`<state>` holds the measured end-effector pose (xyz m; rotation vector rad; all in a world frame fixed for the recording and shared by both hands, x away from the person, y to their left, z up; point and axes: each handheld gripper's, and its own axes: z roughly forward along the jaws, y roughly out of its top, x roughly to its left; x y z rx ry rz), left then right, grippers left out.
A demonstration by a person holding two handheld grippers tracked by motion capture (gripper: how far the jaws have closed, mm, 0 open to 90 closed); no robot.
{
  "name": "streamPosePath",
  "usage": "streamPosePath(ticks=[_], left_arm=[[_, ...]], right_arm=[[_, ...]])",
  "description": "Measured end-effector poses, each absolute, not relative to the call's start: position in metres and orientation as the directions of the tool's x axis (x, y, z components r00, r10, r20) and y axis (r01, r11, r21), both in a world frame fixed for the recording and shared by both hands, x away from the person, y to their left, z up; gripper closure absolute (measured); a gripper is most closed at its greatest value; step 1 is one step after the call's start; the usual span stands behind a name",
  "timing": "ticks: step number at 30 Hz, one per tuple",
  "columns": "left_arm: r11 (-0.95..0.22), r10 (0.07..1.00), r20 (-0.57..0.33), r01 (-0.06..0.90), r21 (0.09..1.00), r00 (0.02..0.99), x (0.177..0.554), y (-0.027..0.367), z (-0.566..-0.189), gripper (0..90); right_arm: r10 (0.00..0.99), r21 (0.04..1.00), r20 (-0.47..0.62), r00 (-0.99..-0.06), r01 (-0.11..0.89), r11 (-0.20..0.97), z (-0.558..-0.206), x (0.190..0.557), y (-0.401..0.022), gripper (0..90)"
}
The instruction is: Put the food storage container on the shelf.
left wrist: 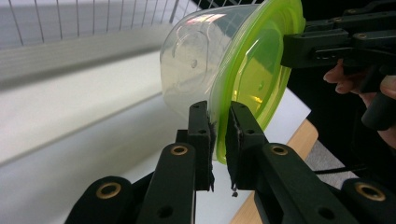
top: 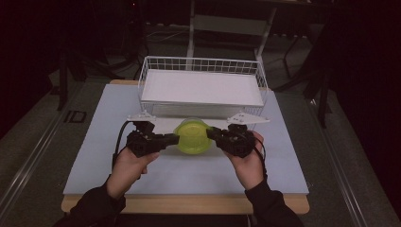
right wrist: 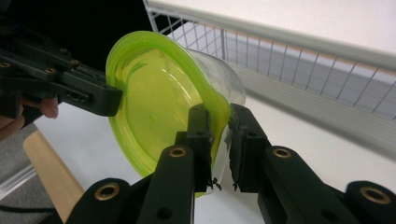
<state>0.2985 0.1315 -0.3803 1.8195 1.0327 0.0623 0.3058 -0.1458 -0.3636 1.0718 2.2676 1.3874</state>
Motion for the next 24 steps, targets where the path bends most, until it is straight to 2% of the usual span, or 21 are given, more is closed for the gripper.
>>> streamPosePath(ticks=[24], left_arm=[[-0.078,0.676,-0.375,0.568,0.82,0.634,0.331,0.128,-0.318,82.0]], right_arm=[[0.742,0.887,0.122,-0.659,0.407,0.216,-0.299,0.337,-0.147,79.4]])
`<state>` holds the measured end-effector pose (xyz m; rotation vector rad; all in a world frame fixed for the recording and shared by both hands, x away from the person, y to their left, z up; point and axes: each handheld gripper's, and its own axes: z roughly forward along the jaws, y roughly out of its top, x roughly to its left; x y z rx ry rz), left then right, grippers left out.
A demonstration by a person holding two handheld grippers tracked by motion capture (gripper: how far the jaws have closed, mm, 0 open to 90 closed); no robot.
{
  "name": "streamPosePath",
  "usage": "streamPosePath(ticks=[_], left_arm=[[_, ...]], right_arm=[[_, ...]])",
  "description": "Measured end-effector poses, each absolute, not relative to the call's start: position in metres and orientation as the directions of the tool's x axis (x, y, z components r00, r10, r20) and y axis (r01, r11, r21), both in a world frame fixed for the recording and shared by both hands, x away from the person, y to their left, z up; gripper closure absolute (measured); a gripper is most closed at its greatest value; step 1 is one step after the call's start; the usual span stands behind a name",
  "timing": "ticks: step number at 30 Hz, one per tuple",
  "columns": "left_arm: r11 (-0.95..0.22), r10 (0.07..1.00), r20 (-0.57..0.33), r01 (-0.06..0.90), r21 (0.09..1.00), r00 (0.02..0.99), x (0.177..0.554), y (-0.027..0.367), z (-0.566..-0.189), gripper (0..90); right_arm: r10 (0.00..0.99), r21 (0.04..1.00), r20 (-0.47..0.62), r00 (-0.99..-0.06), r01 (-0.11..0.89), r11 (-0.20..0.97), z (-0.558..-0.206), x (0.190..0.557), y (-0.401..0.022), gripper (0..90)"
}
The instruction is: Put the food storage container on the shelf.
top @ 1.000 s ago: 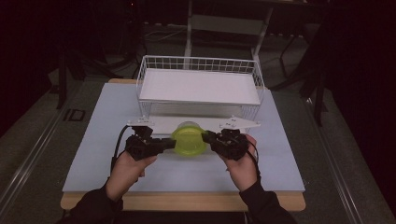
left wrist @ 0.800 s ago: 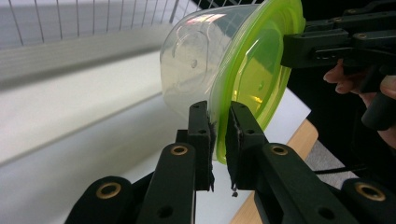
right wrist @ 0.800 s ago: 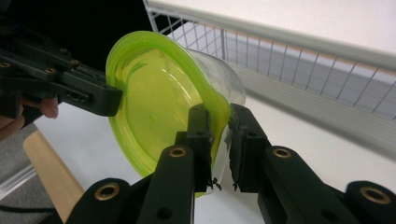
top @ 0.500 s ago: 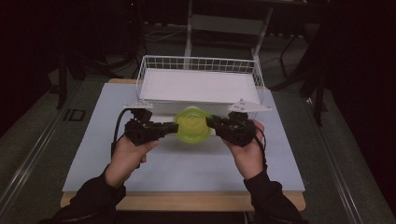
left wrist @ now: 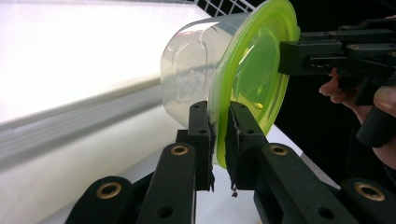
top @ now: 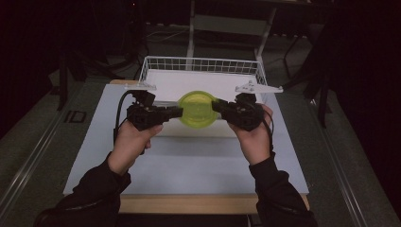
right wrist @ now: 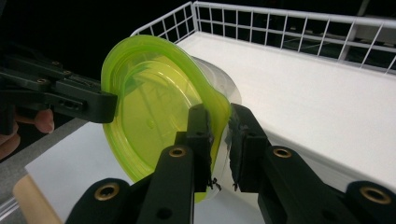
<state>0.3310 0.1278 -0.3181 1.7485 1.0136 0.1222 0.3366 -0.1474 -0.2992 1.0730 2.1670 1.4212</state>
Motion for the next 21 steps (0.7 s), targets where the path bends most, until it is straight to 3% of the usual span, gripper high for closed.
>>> streamPosePath(ticks=[9,21], left_arm=[[-0.078,0.692,-0.361,0.561,0.824,0.625,0.349,0.125,-0.301,82.0],[-0.076,0.717,-0.396,0.629,0.773,0.574,0.39,0.121,-0.296,81.7]], right_arm=[[0.76,0.887,0.128,-0.637,0.416,0.2,-0.285,0.355,-0.146,79.2],[0.789,0.856,0.15,-0.596,0.478,0.199,-0.278,0.394,-0.142,79.1]])
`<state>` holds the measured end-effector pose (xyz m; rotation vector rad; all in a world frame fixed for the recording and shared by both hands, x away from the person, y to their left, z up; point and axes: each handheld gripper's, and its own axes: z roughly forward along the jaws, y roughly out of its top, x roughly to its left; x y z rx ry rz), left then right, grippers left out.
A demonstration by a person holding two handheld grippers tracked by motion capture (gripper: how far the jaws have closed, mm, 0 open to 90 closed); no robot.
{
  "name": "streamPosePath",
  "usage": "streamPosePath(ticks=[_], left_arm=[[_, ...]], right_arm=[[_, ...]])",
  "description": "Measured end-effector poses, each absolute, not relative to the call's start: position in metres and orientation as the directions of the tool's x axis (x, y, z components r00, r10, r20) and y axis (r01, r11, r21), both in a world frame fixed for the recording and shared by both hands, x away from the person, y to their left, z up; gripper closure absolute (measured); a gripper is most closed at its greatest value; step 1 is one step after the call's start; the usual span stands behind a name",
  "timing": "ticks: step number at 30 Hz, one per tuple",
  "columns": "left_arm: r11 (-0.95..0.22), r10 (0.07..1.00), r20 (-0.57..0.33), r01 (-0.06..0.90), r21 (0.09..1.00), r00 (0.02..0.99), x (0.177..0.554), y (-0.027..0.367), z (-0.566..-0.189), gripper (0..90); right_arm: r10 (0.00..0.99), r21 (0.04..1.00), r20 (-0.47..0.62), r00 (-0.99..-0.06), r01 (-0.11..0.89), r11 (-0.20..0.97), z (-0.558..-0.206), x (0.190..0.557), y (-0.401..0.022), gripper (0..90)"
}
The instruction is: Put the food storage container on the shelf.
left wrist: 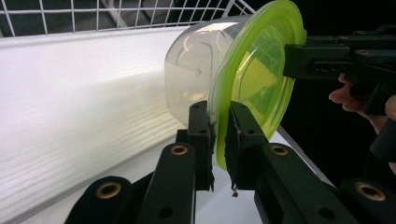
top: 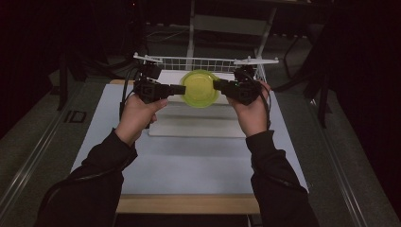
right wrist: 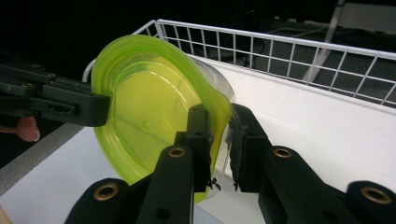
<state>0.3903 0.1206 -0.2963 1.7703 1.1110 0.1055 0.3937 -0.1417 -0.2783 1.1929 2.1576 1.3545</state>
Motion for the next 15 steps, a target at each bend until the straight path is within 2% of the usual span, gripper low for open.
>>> streamPosePath(ticks=[8,15], left_arm=[[-0.069,0.706,-0.434,0.665,0.744,0.56,0.406,0.119,-0.309,81.5],[-0.049,0.704,-0.442,0.659,0.75,0.556,0.411,0.122,-0.312,81.2]], right_arm=[[0.807,0.824,0.147,-0.572,0.521,0.22,-0.285,0.408,-0.141,79.1],[0.809,0.792,0.182,-0.559,0.571,0.217,-0.284,0.418,-0.139,79.2]])
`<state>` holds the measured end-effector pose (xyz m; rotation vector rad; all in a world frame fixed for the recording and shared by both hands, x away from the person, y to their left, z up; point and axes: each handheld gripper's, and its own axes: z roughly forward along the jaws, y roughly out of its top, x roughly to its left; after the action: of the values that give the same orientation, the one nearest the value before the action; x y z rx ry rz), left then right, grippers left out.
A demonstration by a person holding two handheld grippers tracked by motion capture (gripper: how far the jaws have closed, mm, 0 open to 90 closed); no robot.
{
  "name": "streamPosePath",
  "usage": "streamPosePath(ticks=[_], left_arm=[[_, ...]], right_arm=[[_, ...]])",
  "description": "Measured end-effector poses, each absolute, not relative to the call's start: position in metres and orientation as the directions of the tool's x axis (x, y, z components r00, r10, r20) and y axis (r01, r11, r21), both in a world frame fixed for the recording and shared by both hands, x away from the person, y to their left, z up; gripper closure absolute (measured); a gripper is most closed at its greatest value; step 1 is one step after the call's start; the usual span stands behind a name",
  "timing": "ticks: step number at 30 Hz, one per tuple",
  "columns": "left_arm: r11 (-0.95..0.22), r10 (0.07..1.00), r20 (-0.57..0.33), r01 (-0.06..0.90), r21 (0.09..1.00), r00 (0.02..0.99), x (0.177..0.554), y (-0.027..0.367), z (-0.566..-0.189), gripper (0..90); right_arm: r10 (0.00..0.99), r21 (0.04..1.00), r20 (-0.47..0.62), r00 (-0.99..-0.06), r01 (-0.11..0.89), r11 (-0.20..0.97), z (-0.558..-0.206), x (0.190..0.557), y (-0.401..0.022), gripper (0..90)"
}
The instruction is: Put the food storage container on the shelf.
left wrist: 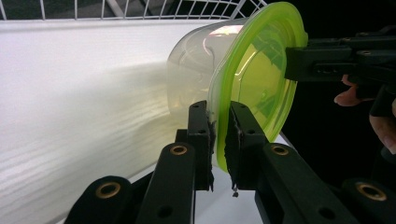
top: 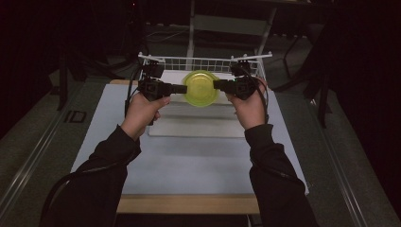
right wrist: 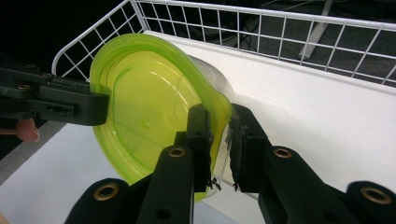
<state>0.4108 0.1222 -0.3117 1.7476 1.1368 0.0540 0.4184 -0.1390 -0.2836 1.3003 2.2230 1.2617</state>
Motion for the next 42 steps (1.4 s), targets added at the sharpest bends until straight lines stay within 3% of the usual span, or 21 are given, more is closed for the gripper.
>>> streamPosePath(ticks=[8,19,29,35,42], left_arm=[[-0.072,0.712,-0.4,0.627,0.776,0.577,0.415,0.122,-0.317,77.9],[-0.047,0.706,-0.409,0.614,0.788,0.579,0.432,0.122,-0.323,77.1],[-0.019,0.705,-0.422,0.61,0.792,0.569,0.445,0.115,-0.326,70.7],[-0.013,0.711,-0.428,0.619,0.785,0.558,0.446,0.116,-0.325,72.1],[-0.019,0.709,-0.412,0.6,0.8,0.572,0.441,0.11,-0.325,64.7]], right_arm=[[0.796,0.751,0.255,-0.549,0.631,0.194,-0.286,0.433,-0.14,79.3],[0.806,0.687,0.297,-0.513,0.701,0.193,-0.279,0.453,-0.138,79.1],[0.836,0.697,0.273,-0.476,0.696,0.169,-0.28,0.47,-0.138,75.3],[0.83,0.656,0.321,-0.456,0.739,0.152,-0.28,0.473,-0.139,79.3],[0.825,0.607,0.366,-0.431,0.782,0.14,-0.275,0.471,-0.143,79.6]])
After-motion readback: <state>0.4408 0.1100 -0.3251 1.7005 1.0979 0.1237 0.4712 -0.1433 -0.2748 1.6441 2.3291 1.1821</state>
